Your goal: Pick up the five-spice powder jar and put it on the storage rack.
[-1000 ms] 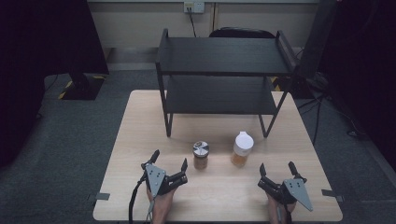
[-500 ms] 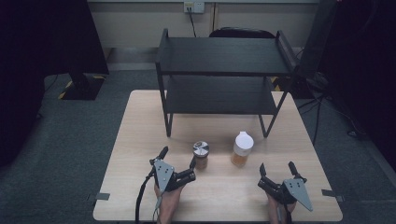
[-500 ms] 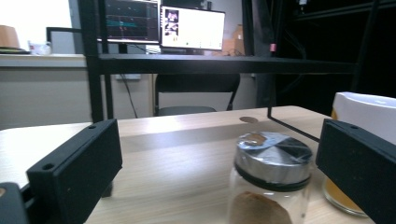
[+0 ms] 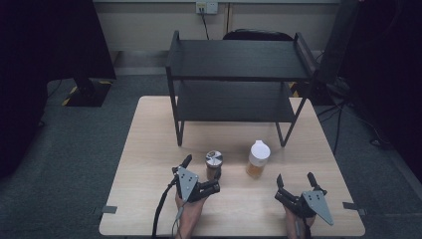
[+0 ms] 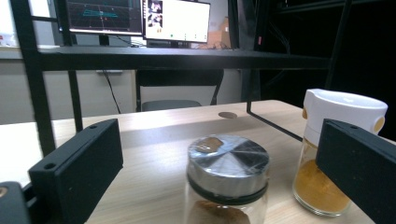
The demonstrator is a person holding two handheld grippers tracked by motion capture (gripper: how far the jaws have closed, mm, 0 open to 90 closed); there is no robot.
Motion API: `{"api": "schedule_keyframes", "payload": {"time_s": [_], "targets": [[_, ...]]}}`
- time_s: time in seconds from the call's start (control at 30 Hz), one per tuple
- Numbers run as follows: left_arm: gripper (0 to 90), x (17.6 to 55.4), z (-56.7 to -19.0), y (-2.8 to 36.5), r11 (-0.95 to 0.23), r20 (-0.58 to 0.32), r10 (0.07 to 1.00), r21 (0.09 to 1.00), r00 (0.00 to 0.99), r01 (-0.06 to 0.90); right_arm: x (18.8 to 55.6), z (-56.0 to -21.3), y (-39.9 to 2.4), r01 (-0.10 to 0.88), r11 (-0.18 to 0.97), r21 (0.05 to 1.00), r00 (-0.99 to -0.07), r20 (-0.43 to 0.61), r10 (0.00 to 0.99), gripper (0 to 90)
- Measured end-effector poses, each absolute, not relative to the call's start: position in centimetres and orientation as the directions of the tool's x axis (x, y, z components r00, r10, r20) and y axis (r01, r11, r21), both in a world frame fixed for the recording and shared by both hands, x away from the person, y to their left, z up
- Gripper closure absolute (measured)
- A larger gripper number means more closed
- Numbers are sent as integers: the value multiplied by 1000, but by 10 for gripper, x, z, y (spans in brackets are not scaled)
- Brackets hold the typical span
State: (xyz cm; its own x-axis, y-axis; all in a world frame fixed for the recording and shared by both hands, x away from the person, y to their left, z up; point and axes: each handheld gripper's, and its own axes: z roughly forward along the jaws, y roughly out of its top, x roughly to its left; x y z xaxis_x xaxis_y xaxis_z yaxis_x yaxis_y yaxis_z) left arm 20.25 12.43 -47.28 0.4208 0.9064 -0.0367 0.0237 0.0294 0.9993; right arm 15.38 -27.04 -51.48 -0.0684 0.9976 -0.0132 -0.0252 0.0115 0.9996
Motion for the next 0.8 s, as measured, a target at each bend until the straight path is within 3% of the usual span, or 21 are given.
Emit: {"api": "schedule_keyframes", "payload": {"time_s": [0.33, 0.8], "targets": [[78, 209, -480, 105, 3, -17, 925, 999, 379, 38, 154, -515, -271, -25, 12, 1000, -69, -13, 998, 0], [269, 223, -484, 94, -19, -17, 923, 996, 383, 90, 154, -515, -271, -26, 11, 1000, -73, -13, 997, 0]]}}
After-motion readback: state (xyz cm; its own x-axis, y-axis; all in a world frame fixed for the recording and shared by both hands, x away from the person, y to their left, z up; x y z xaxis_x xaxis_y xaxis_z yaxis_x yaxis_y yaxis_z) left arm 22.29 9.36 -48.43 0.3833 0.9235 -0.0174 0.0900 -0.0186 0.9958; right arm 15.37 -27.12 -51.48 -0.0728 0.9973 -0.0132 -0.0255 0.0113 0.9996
